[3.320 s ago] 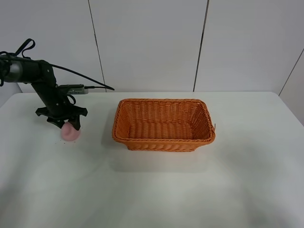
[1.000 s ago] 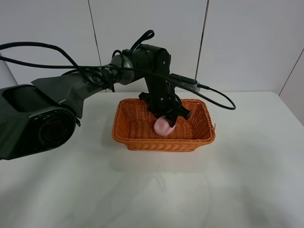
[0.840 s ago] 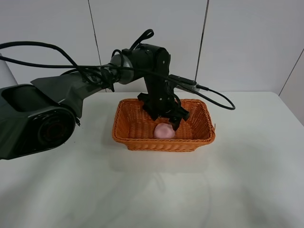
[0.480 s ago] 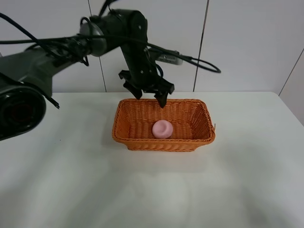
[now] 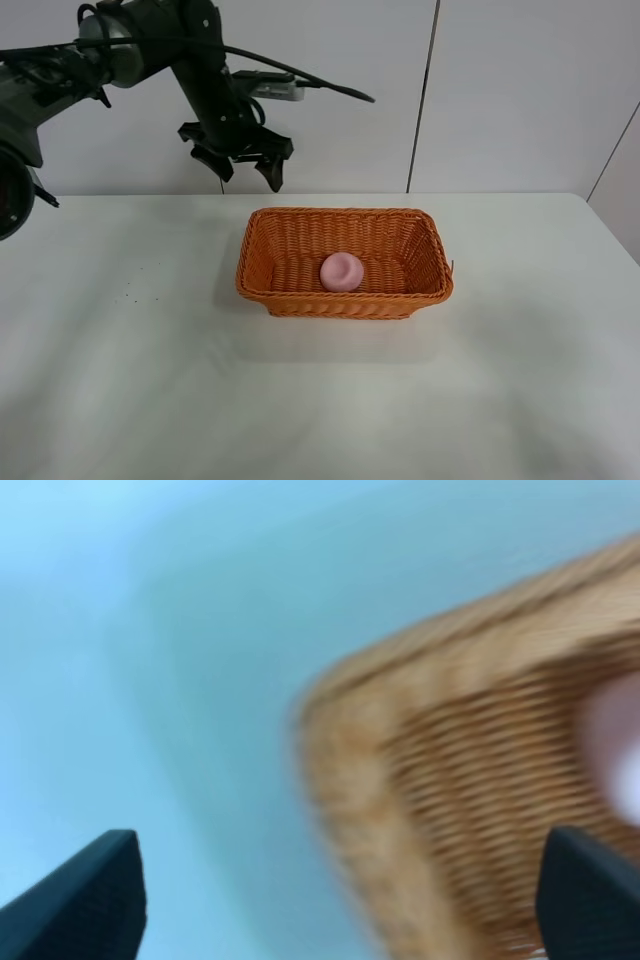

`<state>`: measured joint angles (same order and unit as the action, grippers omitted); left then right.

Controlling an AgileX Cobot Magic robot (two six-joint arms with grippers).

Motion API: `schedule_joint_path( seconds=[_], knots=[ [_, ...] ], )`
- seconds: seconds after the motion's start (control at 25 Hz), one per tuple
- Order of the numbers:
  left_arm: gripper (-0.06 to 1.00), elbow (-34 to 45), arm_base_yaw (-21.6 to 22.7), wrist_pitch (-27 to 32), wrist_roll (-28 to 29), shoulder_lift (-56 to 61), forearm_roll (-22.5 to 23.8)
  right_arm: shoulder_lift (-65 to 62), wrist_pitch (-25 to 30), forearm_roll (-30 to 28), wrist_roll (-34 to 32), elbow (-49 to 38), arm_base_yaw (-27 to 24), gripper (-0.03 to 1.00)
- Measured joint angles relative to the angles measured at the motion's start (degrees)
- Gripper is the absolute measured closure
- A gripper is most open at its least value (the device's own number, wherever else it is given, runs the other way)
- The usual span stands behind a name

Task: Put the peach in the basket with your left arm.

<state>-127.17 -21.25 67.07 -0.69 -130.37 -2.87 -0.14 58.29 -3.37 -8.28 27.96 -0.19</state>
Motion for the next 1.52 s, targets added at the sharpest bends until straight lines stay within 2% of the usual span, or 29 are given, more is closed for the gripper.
schedule_joint_path(
  seconds=[0.2, 0.4, 0.56, 0.8, 0.96, 1.16, 1.52],
  knots=[
    [0.06, 4.8, 8.8, -0.1, -1.2, 0.0, 2.4, 0.0, 0.0, 0.0, 0.0, 0.0, 0.0, 0.27],
    [0.07, 6.0, 16.9, -0.1, -1.1, -0.1, 3.3, 0.0, 0.0, 0.0, 0.0, 0.0, 0.0, 0.27],
    [0.07, 6.3, 19.8, -0.1, -0.7, 0.0, 3.5, 0.0, 0.0, 0.0, 0.0, 0.0, 0.0, 0.27],
    [0.07, 12.4, 20.1, -0.1, -0.4, 5.3, 3.3, 0.0, 0.0, 0.0, 0.0, 0.0, 0.0, 0.27],
    [0.07, 21.7, 20.1, -0.2, -0.3, 12.4, 2.9, 0.0, 0.0, 0.0, 0.0, 0.0, 0.0, 0.27],
    [0.08, 37.7, 20.1, -0.2, -0.3, 24.8, 2.9, 0.0, 0.0, 0.0, 0.0, 0.0, 0.0, 0.27],
    [0.09, 66.5, 20.1, -0.2, -0.3, 55.8, 2.9, 0.0, 0.0, 0.0, 0.0, 0.0, 0.0, 0.27]
  ],
)
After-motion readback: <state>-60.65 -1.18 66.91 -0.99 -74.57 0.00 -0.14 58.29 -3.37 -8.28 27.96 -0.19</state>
